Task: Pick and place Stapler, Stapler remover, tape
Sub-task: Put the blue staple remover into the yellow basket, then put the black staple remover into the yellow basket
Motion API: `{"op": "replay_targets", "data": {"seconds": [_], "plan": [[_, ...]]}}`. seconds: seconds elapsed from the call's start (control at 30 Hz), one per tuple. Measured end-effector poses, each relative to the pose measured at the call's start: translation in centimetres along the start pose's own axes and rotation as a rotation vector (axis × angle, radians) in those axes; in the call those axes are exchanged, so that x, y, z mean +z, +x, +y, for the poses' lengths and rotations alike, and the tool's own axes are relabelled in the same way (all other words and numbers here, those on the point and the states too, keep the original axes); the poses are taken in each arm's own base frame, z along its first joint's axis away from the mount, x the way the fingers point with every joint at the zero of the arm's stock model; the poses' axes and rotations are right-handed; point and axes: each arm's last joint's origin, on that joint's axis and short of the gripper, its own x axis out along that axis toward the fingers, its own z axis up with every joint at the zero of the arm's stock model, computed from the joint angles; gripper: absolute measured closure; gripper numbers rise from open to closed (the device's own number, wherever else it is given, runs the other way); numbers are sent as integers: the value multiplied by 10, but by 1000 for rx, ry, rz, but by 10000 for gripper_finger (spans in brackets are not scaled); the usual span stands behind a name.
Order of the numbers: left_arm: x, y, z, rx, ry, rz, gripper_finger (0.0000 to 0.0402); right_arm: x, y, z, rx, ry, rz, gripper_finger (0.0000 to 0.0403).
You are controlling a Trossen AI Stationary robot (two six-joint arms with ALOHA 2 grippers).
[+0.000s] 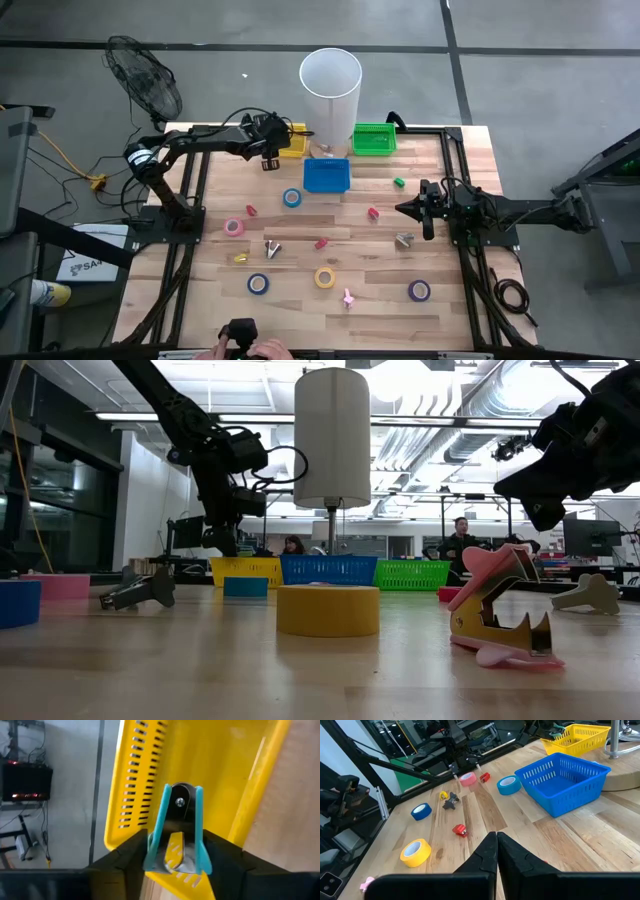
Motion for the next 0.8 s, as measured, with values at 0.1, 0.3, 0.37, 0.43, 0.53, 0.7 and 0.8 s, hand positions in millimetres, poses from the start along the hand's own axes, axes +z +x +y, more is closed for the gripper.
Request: {"op": "replay_targets", "data": {"seconds": [0.1,0.3,0.37,0.43,0.53,0.7,0.8], "plan": [[0,0,0,7,-6,5,193,0,0,0,0,0,0,403],[0,0,1,13,-1,1,169,0,0,0,0,0,0,403],[0,0,1,14,-1,1,168,0,0,0,0,0,0,403],[0,0,1,25,1,9,168,0,0,0,0,0,0,403],[2,-3,-2,70,27,37,167,0,0,0,0,0,0,403],[4,-19,-6,110,74,72,167,0,0,0,0,0,0,403],[3,-32,-13,86,86,81,167,0,0,0,0,0,0,403]]}}
